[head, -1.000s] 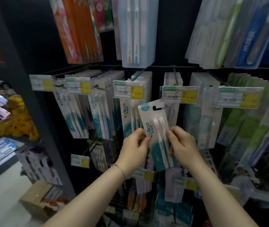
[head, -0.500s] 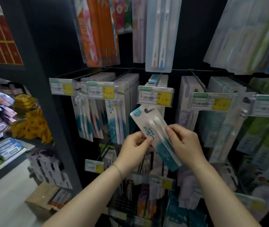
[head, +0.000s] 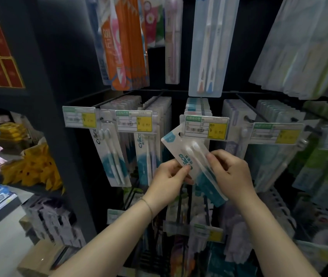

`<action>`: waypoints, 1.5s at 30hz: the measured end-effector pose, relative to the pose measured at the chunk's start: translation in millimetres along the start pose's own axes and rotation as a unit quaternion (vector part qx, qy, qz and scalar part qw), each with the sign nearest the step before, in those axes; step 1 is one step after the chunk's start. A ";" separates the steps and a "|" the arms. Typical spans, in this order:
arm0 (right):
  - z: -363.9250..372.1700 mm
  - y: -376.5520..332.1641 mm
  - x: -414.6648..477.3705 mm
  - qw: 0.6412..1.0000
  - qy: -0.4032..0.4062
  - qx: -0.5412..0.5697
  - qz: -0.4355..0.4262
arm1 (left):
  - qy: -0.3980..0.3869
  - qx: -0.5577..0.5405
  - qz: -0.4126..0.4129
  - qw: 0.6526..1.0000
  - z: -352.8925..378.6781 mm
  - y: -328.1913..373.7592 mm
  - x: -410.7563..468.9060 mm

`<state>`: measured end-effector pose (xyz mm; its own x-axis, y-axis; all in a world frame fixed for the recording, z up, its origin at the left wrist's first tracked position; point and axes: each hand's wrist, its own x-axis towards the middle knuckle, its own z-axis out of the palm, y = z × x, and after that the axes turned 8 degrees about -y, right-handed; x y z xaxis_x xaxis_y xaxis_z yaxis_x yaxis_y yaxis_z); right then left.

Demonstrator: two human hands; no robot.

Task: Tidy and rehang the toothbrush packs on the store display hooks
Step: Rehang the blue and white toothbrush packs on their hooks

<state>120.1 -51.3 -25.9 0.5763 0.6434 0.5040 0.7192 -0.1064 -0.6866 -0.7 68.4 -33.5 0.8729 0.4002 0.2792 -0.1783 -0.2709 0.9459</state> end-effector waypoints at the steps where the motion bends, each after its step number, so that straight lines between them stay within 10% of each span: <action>1: 0.3 0.8 -1.2 1.000 0.002 0.000 0.003 | -0.001 0.008 0.001 1.000 -0.5 -2.9 0.6; 40: -23.6 -7.5 13.9 0.997 0.028 -0.008 0.076 | -0.041 -0.011 0.005 0.999 10.0 5.3 16.9; 45: -22.5 6.4 3.9 0.998 0.018 0.018 0.056 | 0.080 0.012 0.107 0.991 -4.7 -8.6 6.4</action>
<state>135.7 -66.6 -16.5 0.6659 0.6020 0.4407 0.6358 -0.1489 -0.7573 4.3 77.4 -39.1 0.7320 0.4649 0.4981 -0.3395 -0.3849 0.8582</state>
